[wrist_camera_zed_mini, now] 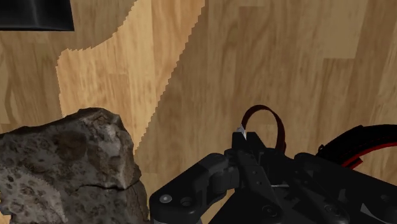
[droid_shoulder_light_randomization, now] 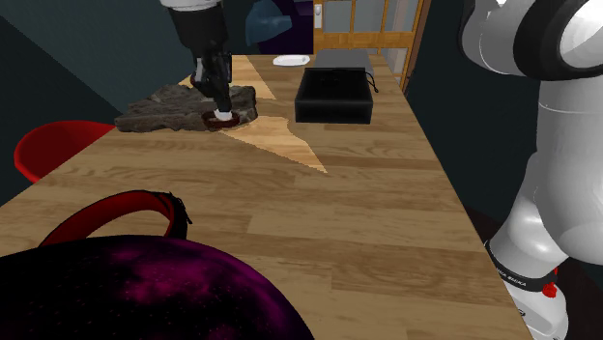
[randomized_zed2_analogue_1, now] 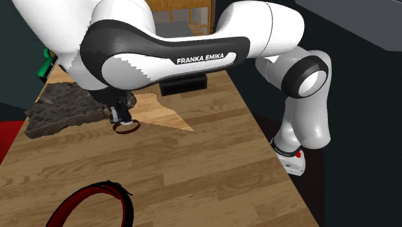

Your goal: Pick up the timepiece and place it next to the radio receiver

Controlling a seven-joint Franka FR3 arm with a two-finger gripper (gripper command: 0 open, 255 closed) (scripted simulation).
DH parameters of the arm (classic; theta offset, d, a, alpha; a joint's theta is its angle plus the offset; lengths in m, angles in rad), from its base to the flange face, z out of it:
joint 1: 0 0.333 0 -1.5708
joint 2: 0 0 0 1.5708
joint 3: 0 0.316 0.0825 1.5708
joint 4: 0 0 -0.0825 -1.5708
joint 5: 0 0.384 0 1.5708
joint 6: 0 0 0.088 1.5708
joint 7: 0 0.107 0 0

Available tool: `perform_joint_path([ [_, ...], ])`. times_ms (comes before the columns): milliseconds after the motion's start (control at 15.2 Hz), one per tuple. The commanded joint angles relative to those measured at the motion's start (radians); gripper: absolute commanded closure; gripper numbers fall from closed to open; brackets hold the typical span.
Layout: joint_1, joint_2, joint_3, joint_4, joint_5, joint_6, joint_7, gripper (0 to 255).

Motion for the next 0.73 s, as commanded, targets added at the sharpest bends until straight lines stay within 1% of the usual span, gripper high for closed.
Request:
perform_joint_path([
  [0, 0.012, 0.022, -0.001, 0.063, -0.009, -0.042, -0.004, 255],
  [198, 0.038, 0.068, -0.005, 0.181, -0.027, -0.113, -0.011, 255],
  [330, 0.064, 0.112, -0.01, 0.286, -0.045, -0.173, -0.019, 255],
  [396, 0.068, 0.119, -0.011, 0.3, -0.047, -0.18, -0.02, 255],
  [462, 0.018, 0.038, -0.003, 0.167, -0.019, -0.127, -0.027, 255],
  [528, -0.023, -0.025, 0.001, 0.069, 0.004, -0.089, -0.039, 255],
  [660, -0.087, -0.129, -0.001, -0.083, 0.045, -0.032, -0.073, 255],
])
